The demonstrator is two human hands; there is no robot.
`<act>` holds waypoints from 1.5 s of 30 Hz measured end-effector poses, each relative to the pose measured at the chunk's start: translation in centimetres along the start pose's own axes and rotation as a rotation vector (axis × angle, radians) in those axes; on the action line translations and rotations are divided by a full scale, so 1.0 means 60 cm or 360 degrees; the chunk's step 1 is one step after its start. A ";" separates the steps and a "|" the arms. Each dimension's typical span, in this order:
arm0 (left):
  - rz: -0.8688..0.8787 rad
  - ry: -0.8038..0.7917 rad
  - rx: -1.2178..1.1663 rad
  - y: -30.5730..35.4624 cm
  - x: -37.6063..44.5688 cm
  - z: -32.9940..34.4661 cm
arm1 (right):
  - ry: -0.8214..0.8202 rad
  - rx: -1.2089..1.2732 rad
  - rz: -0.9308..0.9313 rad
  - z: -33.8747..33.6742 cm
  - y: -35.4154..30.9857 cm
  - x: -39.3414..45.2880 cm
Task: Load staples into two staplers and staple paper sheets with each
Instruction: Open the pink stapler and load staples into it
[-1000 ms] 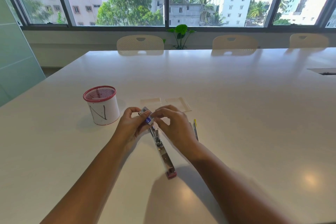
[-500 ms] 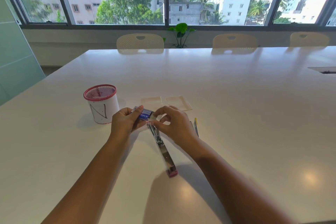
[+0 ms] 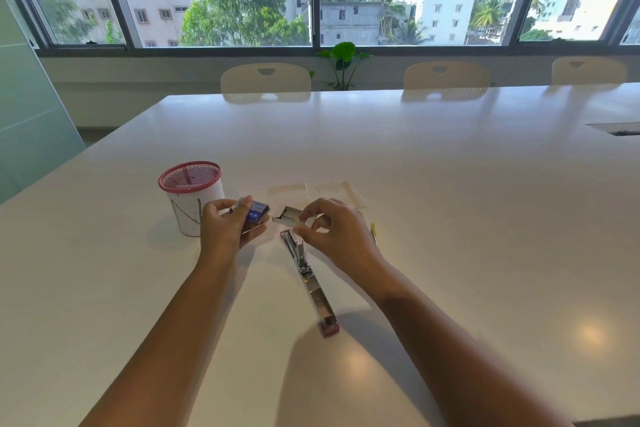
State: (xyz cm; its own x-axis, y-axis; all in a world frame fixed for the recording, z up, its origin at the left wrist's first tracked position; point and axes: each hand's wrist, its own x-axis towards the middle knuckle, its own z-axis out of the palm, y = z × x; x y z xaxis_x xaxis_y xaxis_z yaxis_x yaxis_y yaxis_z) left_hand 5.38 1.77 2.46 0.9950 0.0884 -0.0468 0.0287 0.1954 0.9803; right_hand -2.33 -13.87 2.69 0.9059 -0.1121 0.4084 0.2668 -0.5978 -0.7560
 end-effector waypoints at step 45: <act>0.0157 -0.0586 0.0508 -0.012 -0.037 0.021 | -0.0050 -0.0588 -0.0104 -0.010 -0.008 -0.002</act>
State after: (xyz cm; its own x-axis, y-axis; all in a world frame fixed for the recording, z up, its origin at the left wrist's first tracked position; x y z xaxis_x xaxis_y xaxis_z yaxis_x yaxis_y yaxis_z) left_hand 3.30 0.22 2.12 0.9605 -0.2708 0.0635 -0.0965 -0.1101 0.9892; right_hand -2.80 -14.04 3.33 0.9022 -0.0433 0.4292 0.1927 -0.8497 -0.4908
